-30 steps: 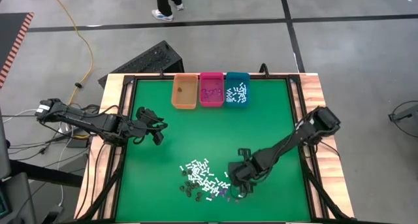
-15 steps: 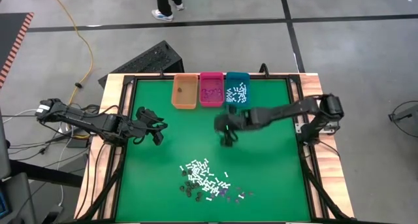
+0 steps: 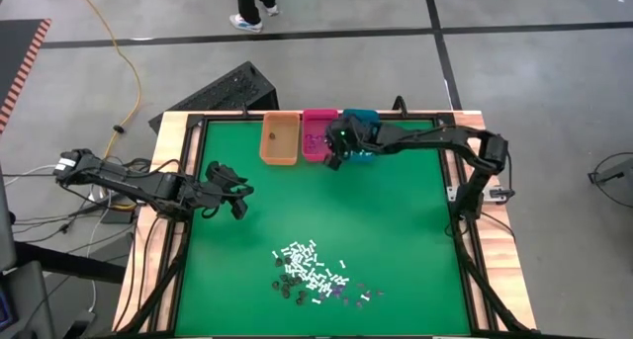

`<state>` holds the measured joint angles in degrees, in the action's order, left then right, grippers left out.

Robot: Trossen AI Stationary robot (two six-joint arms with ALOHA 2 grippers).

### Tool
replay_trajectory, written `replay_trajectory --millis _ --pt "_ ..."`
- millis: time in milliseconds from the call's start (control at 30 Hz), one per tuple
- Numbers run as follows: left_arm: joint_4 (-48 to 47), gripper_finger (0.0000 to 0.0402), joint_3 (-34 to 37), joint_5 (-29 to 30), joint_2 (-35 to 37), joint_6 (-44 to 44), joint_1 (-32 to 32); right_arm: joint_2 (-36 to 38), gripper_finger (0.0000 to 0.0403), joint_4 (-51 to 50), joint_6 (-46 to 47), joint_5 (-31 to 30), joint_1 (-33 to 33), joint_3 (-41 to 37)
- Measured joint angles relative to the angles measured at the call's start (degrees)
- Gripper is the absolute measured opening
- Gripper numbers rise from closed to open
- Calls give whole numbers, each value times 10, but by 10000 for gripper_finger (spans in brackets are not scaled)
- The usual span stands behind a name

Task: Sort Halloween decoration
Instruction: Put the violet witch hat toy into the red bin

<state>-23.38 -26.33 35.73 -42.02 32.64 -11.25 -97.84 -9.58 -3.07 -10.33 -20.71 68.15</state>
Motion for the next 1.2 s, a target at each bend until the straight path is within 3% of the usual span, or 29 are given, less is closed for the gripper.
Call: replay_trajectory --millis 233,333,500,600,767,933,1067,1200 --pt "1 138 0 7 0 0 0 1 155 -6 10 25 -15 0" --pt "1 138 0 2 0 1 0 14 182 -26 31 98 -6 0" --pt "0 138 0 -25 0 2 0 38 185 -167 115 244 60 1" --pt "-1 138 0 -25 0 2 0 42 177 -250 166 269 143 0" --pt "0 138 0 -24 0 2 0 42 170 -293 268 260 319 0" --pt "1 138 0 -24 0 1 0 38 170 -281 414 104 469 0" --pt "6 138 0 -22 0 0 0 15 172 -257 519 6 532 0" --pt "9 138 0 -24 0 1 0 -19 171 -252 622 11 548 0"
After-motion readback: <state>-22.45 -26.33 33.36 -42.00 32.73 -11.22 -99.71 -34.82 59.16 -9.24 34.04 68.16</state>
